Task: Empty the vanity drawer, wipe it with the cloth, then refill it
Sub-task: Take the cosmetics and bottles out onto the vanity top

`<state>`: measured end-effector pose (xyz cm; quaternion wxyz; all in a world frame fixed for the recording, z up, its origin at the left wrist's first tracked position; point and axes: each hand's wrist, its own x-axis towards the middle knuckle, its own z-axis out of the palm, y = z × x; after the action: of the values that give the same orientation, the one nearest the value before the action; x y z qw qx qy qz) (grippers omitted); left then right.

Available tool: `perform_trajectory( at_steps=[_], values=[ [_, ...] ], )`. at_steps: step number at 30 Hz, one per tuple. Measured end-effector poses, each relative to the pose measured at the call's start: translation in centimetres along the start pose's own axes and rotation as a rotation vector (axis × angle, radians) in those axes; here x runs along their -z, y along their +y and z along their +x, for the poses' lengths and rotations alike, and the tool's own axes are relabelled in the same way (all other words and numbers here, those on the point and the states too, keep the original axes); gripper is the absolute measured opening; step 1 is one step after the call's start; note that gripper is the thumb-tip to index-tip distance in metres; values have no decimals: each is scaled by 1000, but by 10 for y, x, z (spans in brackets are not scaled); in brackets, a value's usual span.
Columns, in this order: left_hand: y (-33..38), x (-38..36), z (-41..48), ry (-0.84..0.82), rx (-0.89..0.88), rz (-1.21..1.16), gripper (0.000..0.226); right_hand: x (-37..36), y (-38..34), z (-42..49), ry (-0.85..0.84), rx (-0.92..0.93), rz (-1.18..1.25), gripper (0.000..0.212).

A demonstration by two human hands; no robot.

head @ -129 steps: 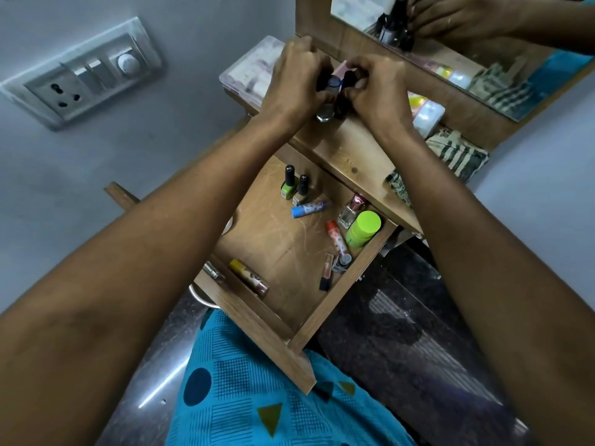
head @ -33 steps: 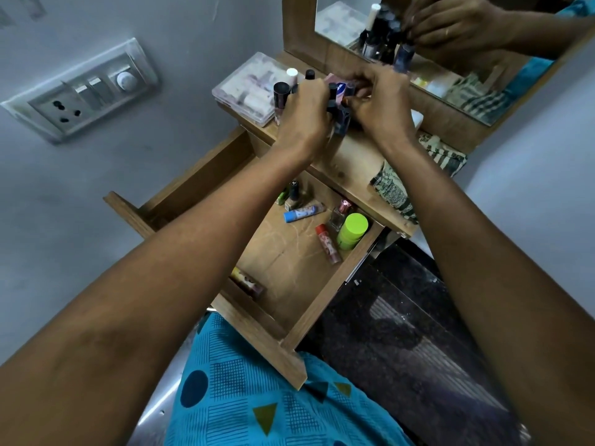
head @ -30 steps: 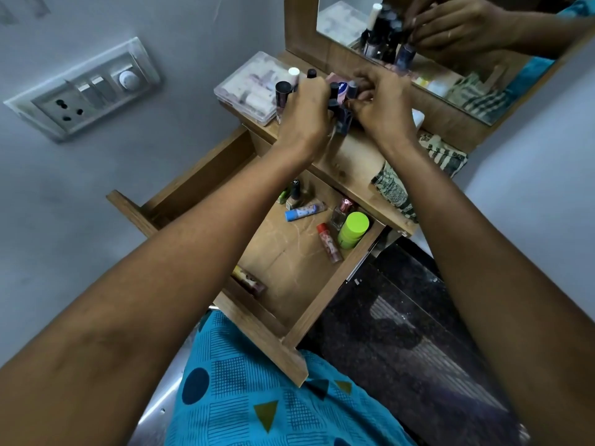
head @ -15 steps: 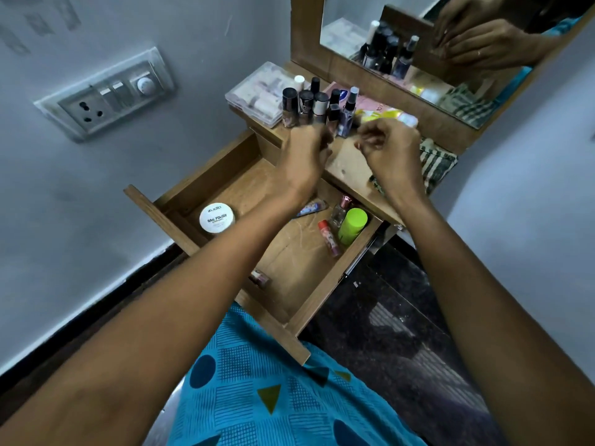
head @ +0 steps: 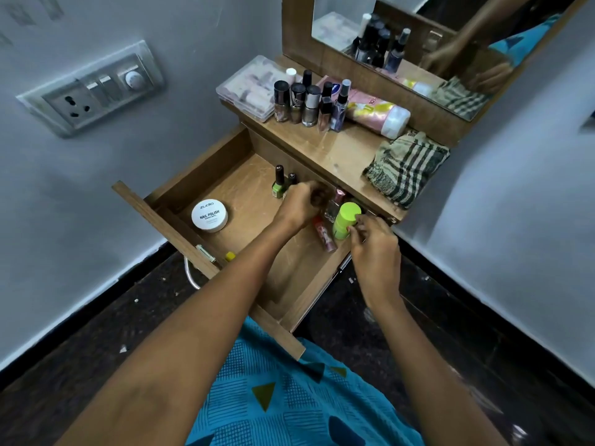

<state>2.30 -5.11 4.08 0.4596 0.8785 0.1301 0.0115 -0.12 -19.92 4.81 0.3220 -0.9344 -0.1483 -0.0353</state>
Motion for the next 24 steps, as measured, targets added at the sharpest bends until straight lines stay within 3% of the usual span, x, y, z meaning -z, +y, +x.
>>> perform_trajectory(
  at_steps=[7,14,24],
  values=[
    [-11,-6,12,-92,-20,-63,35,-20,1,6,16,-118,47,53],
    [-18,-8,16,-192,-73,-27,42,-29,0,14,63,-75,-32,50],
    [-23,2,15,-247,-224,144,41,-20,6,23,-105,-63,64,53]
  ],
)
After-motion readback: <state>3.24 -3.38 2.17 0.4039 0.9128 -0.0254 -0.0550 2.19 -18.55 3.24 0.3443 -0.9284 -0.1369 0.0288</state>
